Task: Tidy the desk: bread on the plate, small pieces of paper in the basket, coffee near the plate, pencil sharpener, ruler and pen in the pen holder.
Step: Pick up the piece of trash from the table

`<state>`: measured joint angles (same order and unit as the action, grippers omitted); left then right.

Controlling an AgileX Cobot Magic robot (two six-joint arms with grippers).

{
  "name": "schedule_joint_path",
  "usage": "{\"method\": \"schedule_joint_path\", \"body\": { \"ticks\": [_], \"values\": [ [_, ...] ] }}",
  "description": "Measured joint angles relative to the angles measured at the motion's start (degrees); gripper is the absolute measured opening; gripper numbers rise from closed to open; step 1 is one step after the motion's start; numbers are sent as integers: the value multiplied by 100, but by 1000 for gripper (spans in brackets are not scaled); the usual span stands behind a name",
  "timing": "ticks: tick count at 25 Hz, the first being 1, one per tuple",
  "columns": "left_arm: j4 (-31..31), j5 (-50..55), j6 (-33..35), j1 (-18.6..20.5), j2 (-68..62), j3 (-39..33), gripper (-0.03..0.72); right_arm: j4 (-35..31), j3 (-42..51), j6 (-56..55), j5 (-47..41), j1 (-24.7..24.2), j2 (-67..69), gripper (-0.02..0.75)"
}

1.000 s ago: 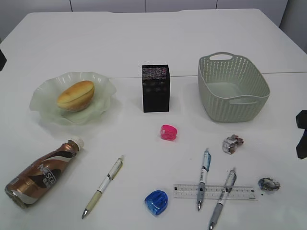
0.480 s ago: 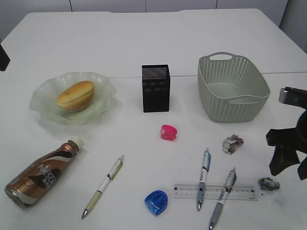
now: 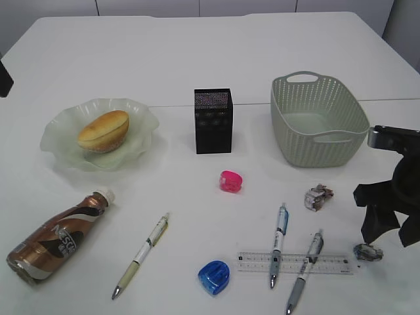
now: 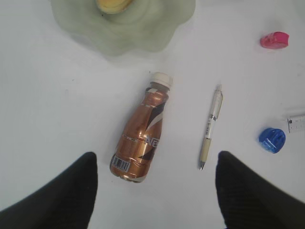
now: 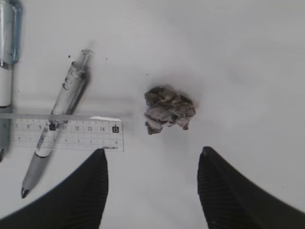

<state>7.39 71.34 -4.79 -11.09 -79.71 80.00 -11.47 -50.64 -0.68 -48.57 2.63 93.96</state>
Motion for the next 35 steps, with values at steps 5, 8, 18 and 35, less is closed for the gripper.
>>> {"method": "schedule_joint_path", "body": {
  "ticks": [5, 8, 18, 35],
  "values": [
    [19, 0, 0, 0, 0, 0, 559, 567, 0, -392, 263, 167, 0, 467],
    [22, 0, 0, 0, 0, 0, 559, 1053, 0, -826, 358, 480, 0, 467],
    [22, 0, 0, 0, 0, 0, 559, 1450, 0, -1171, 328, 641, 479, 467],
    [22, 0, 0, 0, 0, 0, 559, 1491, -13, -1171, 651, 641, 522, 467]
  ]
}}
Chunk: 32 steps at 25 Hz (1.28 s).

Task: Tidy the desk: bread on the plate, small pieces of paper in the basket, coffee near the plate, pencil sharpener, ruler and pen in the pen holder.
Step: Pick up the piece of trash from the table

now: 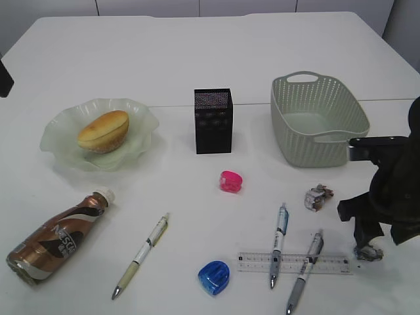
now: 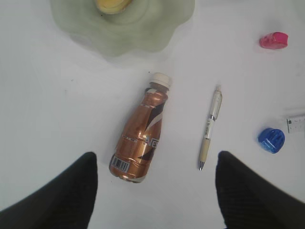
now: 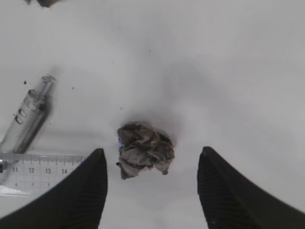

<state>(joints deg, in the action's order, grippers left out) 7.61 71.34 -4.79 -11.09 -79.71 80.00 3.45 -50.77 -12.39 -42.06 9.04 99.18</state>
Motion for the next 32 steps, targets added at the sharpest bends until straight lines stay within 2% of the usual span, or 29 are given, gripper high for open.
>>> {"method": "schedule_joint_path", "body": {
  "ticks": [32],
  "values": [
    [0, 0, -10, 0, 0, 0, 559, 3, -19, 54, 247, 0, 489, 467]
  ]
}}
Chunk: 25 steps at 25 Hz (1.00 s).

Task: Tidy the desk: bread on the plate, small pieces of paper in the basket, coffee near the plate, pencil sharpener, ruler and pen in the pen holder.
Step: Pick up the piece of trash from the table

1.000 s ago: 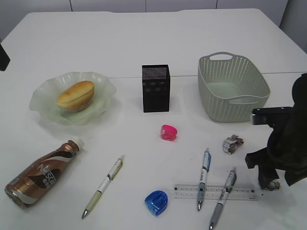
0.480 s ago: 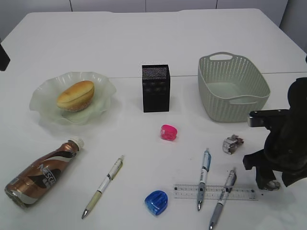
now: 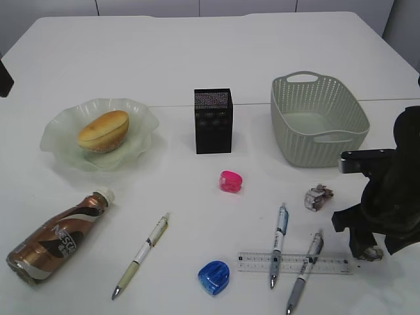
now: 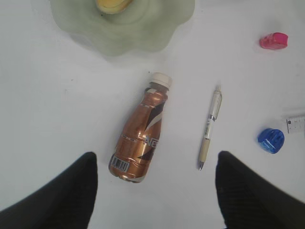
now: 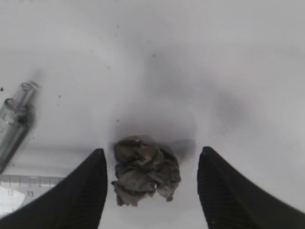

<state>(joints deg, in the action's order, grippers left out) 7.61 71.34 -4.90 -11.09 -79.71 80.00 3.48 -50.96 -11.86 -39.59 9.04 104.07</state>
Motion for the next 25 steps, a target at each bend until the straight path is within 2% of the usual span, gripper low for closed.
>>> {"method": "schedule_joint_path", "body": {
  "ticks": [25],
  "values": [
    [31, 0, -60, 0, 0, 0, 559, 103, -3, 13, -11, 0, 139, 467]
  ]
}}
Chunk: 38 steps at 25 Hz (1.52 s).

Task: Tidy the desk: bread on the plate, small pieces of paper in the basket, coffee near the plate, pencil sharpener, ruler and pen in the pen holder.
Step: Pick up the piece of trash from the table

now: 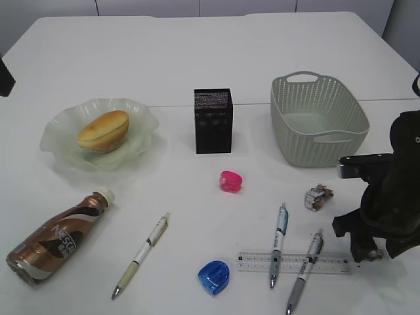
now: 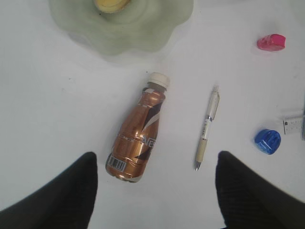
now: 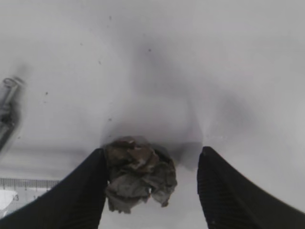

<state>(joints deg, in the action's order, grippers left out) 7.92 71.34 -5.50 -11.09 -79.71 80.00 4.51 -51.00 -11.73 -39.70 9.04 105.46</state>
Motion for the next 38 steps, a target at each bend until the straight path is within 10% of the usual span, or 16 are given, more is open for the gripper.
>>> {"method": "schedule_joint_path", "body": {
  "ticks": [19, 30, 38],
  "values": [
    [9, 0, -10, 0, 0, 0, 559, -64, -23, 0, 0, 0, 100, 459],
    [9, 0, -10, 0, 0, 0, 559, -374, -90, 3, -90, 4, 148, 125],
    [9, 0, -10, 0, 0, 0, 552, -391, -142, 3, -201, 13, 152, 75]
  ]
}}
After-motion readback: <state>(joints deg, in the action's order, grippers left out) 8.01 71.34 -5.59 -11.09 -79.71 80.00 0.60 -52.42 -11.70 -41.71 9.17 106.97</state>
